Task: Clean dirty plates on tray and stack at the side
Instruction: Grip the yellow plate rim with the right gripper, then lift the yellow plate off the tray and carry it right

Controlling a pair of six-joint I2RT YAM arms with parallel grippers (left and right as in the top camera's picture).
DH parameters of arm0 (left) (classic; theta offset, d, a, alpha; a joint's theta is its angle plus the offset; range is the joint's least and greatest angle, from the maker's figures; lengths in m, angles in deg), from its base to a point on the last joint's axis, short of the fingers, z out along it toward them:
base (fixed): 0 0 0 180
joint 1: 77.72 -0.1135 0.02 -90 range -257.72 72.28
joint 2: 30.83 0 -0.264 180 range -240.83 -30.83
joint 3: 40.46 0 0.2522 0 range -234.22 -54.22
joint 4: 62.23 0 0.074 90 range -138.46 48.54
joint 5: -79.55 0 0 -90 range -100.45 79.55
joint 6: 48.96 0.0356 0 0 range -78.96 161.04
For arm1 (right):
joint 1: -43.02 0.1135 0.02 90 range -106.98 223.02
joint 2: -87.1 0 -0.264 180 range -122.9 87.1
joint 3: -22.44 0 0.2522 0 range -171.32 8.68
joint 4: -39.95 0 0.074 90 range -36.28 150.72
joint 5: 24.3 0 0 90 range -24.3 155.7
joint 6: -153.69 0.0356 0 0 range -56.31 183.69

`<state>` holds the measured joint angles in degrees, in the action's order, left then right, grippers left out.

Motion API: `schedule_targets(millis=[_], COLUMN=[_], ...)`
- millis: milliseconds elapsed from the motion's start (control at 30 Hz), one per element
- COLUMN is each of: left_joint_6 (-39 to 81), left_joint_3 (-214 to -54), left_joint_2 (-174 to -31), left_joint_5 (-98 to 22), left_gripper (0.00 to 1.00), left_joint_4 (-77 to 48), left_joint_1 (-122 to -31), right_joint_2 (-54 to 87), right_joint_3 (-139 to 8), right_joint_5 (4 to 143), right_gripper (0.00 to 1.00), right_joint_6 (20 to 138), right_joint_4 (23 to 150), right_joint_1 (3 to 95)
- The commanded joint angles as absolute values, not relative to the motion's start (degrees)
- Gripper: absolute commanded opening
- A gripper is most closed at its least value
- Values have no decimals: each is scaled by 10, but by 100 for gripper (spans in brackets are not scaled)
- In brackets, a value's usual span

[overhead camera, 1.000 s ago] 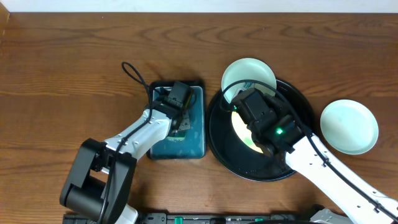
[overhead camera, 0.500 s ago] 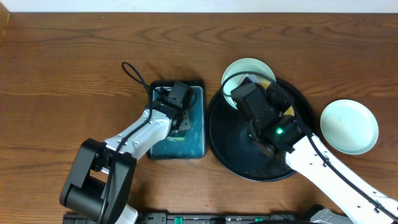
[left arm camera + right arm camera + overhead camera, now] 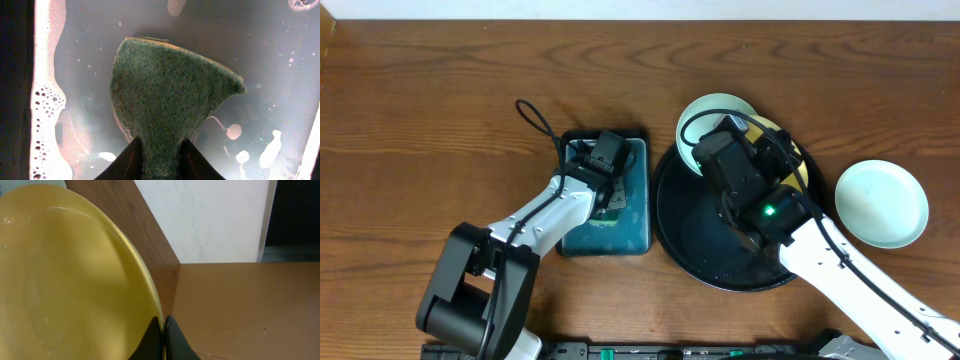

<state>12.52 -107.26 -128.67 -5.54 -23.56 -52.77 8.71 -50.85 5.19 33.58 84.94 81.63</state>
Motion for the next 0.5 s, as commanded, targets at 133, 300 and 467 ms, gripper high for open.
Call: schedule_targets(millis=[133,300,467], left_joint_6=[123,123,123], left_joint_3=[-1069,-1069,-1069], left_joint_2=[-1301,-1301,-1301], left_joint_5=[-51,-51,-51], left_gripper=[26,26,26], left_joint_4=[-230,-230,-229], left_joint_1=[-529,-529,-529], right_joint_2=[83,83,83], right_joint_3=[-523,-522,-522], right_joint_5=[83,149,187], right_gripper=[1,1,1], right_joint_6=[381,444,599], right_joint_4=[853,860,870], right_joint_1=[821,816,779])
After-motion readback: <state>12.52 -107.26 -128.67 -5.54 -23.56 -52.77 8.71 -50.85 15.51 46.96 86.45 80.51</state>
